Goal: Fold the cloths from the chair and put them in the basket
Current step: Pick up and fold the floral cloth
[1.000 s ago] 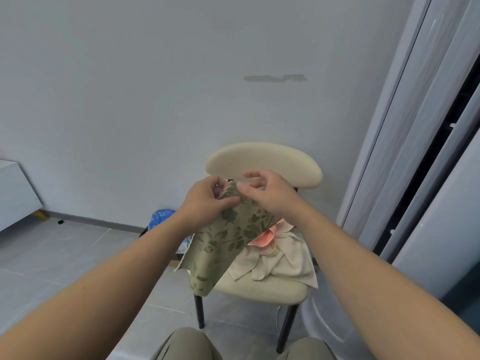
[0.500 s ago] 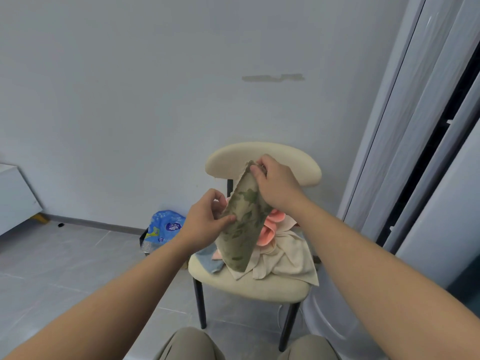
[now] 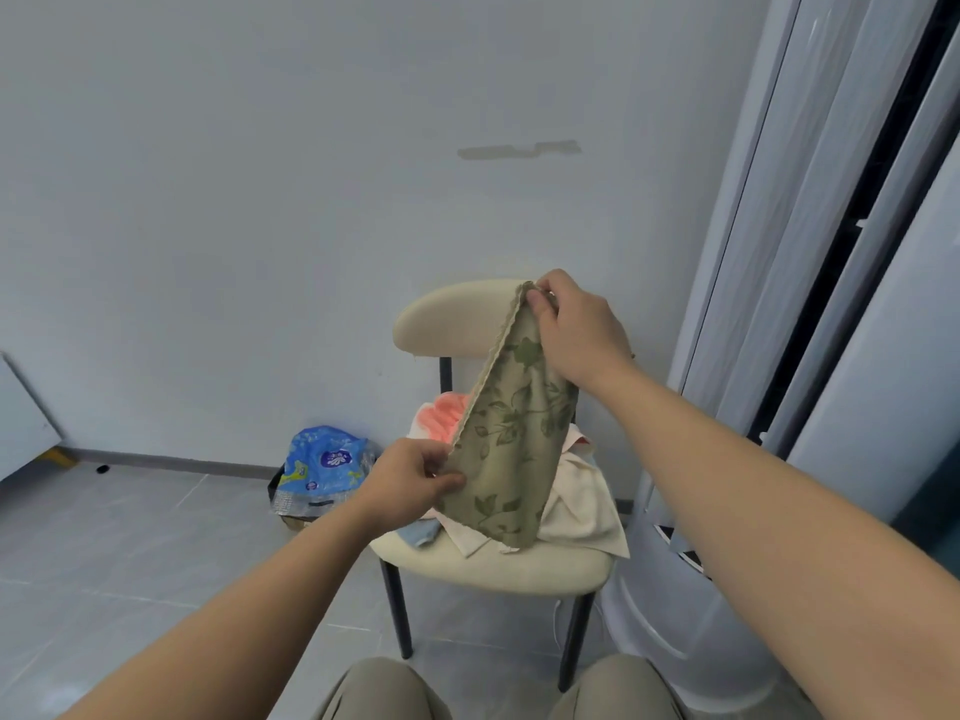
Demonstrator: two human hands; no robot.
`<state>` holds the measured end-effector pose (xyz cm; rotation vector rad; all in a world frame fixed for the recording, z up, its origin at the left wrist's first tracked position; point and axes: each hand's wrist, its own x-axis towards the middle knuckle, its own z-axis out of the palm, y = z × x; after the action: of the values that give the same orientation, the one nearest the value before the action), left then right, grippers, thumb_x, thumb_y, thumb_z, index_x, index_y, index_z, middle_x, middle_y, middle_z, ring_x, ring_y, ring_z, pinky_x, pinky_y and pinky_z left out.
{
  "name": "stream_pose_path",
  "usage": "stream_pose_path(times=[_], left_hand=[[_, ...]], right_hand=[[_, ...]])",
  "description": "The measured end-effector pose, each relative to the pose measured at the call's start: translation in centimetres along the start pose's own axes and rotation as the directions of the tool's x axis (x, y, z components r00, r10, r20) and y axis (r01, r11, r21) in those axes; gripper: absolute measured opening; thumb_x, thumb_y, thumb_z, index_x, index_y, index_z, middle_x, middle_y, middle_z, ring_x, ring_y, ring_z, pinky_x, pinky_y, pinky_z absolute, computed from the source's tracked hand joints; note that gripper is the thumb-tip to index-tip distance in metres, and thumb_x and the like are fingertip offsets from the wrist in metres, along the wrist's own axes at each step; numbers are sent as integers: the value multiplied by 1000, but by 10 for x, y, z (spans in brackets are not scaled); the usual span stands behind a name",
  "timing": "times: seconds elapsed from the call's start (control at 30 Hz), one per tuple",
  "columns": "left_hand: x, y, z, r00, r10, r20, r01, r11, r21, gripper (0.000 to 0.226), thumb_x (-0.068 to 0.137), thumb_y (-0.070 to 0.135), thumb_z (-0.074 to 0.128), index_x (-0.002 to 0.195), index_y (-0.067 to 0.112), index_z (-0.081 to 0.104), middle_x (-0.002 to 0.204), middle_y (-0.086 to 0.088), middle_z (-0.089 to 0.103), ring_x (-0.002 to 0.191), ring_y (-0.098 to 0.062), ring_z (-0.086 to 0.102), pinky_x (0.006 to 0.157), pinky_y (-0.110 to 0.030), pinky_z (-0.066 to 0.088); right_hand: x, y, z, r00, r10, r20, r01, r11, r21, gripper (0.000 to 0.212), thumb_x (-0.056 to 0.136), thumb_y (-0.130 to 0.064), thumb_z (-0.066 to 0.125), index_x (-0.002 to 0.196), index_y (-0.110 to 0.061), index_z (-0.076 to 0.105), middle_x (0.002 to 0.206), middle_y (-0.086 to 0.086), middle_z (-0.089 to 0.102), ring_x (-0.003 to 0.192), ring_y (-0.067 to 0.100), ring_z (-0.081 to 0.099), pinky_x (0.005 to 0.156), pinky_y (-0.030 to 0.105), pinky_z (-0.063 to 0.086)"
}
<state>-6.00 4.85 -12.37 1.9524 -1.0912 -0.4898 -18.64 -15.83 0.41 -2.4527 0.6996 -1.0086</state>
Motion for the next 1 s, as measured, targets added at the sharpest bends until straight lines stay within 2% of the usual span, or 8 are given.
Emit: stream_pose_path(times=[0.1, 0.23, 0.37, 0.47, 0.63, 0.73, 0.87, 1.0], left_hand=[[-1, -9, -4, 997, -43, -59, 41, 998, -44, 17, 83, 24, 79, 88, 9, 73, 84, -12, 74, 80, -32, 71, 88, -56, 57], [-2, -6, -14, 968, -111, -224, 47, 961, -274, 18, 82, 2, 82, 94, 12, 74, 84, -5, 76, 81, -19, 73, 86, -40, 61], [4, -13, -30, 966, -178, -189, 83, 902, -424, 31, 80, 8, 85, 107, 18, 75, 85, 0, 73, 88, -21, 72, 86, -37, 59], [7, -14, -37, 949, -263, -175, 110, 795, -596, 10, 88, 11, 77, 95, 3, 75, 89, -12, 77, 93, -30, 71, 86, -39, 56], [12, -7, -40, 913, -369, -174, 71, 563, -824, 16, 103, 16, 59, 100, 4, 69, 92, -10, 77, 88, -23, 72, 85, -36, 56], [19, -4, -35, 826, -465, -320, 46, 620, -783, 22, 106, 26, 54, 105, 9, 67, 100, -10, 73, 89, -24, 68, 78, -39, 55], [21, 12, -31, 620, -418, -664, 75, 874, -480, 25, 106, 35, 44, 103, 13, 54, 87, 2, 56, 85, -22, 53, 74, -36, 40], [16, 19, -35, 578, -277, -767, 87, 956, -280, 25, 107, 36, 40, 107, 14, 53, 85, 5, 56, 86, -24, 53, 77, -34, 35]], right_hand=[[3, 10, -5, 999, 37, -32, -36, 998, 46, 23, 106, -42, 41, 105, -23, 54, 76, -9, 59, 77, 24, 59, 73, 41, 52], [6, 26, -7, 992, 98, -84, -90, 992, 88, 20, 105, -45, 43, 98, -29, 53, 76, -7, 59, 78, 24, 60, 70, 37, 48], [4, 34, -8, 987, 132, -95, -121, 986, 112, 24, 104, -49, 42, 98, -29, 53, 75, -3, 60, 77, 24, 61, 69, 36, 49], [2, 39, -11, 986, 128, -104, -112, 983, 143, 26, 104, -51, 42, 97, -29, 54, 73, -1, 61, 70, 22, 59, 68, 38, 49], [-7, 41, -11, 991, 87, -102, -69, 982, 174, 26, 106, -47, 44, 100, -24, 56, 60, -4, 52, 55, 18, 50, 58, 35, 41], [-13, 37, -7, 992, 75, -105, -50, 974, 220, 25, 106, -44, 44, 103, -22, 55, 58, -7, 49, 54, 15, 48, 56, 32, 36], [-20, 27, -2, 995, 67, -80, -46, 968, 246, 21, 107, -43, 44, 102, -25, 52, 54, -9, 48, 51, 12, 48, 53, 32, 36], [-23, 27, -2, 989, 99, -112, -65, 959, 277, 22, 107, -41, 44, 103, -22, 54, 58, -7, 51, 54, 11, 50, 54, 27, 37]])
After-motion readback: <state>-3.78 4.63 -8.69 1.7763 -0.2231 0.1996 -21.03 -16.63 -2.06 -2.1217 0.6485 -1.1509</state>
